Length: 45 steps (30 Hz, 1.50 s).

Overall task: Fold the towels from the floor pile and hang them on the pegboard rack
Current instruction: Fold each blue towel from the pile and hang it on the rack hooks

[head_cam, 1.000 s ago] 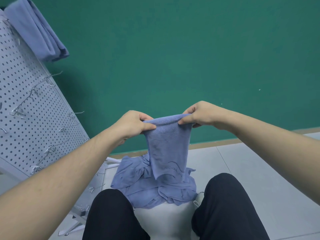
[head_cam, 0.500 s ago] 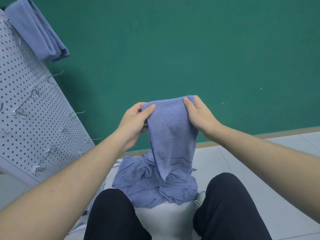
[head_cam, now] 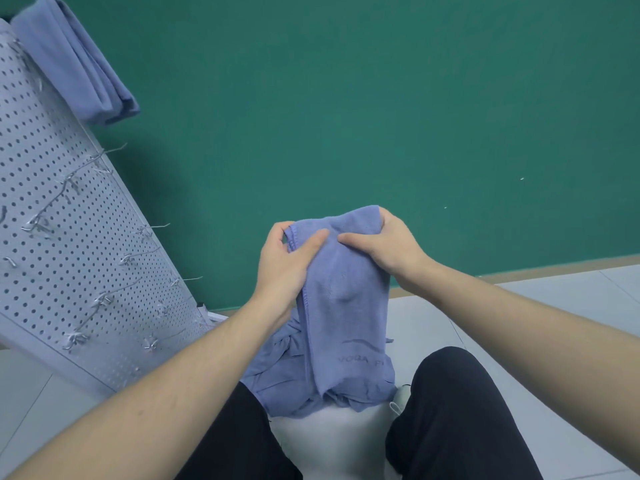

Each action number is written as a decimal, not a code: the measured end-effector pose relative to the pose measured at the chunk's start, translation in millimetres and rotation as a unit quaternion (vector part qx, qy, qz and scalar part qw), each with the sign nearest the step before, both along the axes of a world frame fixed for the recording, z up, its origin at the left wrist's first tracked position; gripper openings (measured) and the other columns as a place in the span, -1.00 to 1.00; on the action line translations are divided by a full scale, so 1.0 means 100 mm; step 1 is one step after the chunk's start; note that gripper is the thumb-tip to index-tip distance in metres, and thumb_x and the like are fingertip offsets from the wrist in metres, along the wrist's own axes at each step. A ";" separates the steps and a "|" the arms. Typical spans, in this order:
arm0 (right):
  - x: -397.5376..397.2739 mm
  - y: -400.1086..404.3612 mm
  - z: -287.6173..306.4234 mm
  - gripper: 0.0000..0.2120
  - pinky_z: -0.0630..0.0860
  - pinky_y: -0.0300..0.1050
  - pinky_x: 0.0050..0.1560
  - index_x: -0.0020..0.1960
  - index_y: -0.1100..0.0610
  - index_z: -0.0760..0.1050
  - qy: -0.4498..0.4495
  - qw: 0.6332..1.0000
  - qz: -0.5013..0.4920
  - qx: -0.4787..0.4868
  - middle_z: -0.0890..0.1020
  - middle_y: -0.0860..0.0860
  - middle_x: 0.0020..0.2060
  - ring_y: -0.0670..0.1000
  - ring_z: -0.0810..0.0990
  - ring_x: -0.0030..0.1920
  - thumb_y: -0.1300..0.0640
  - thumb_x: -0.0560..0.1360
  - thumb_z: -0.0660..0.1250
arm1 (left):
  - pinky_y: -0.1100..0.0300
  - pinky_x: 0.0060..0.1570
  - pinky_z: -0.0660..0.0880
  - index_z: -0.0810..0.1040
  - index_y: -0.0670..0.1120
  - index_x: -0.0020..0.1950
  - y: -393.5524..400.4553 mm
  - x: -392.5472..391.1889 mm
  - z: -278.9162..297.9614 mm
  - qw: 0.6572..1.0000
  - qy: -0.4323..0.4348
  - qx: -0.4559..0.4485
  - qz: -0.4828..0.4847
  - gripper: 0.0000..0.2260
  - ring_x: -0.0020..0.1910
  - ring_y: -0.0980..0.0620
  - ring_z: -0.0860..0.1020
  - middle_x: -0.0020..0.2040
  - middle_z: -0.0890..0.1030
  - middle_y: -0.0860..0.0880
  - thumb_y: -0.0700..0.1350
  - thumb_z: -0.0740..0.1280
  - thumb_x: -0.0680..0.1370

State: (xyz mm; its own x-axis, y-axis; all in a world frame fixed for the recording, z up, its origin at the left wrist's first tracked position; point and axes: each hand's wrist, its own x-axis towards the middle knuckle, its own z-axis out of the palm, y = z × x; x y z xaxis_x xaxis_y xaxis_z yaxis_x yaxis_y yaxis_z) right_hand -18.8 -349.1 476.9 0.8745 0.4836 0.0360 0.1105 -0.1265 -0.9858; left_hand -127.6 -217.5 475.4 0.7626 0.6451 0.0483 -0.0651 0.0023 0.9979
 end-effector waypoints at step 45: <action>-0.33 0.02 0.03 -0.82 0.54 -0.18 0.02 0.09 0.13 0.46 -0.083 0.986 0.006 0.142 0.60 0.02 -0.16 -0.09 0.56 -0.16 0.27 0.55 0.40 | 0.22 0.01 0.56 0.60 0.01 0.12 -0.11 0.12 0.10 0.996 -0.054 -0.068 -0.018 -0.83 -0.03 0.18 0.66 -0.02 0.72 0.10 -0.02 0.22 0.69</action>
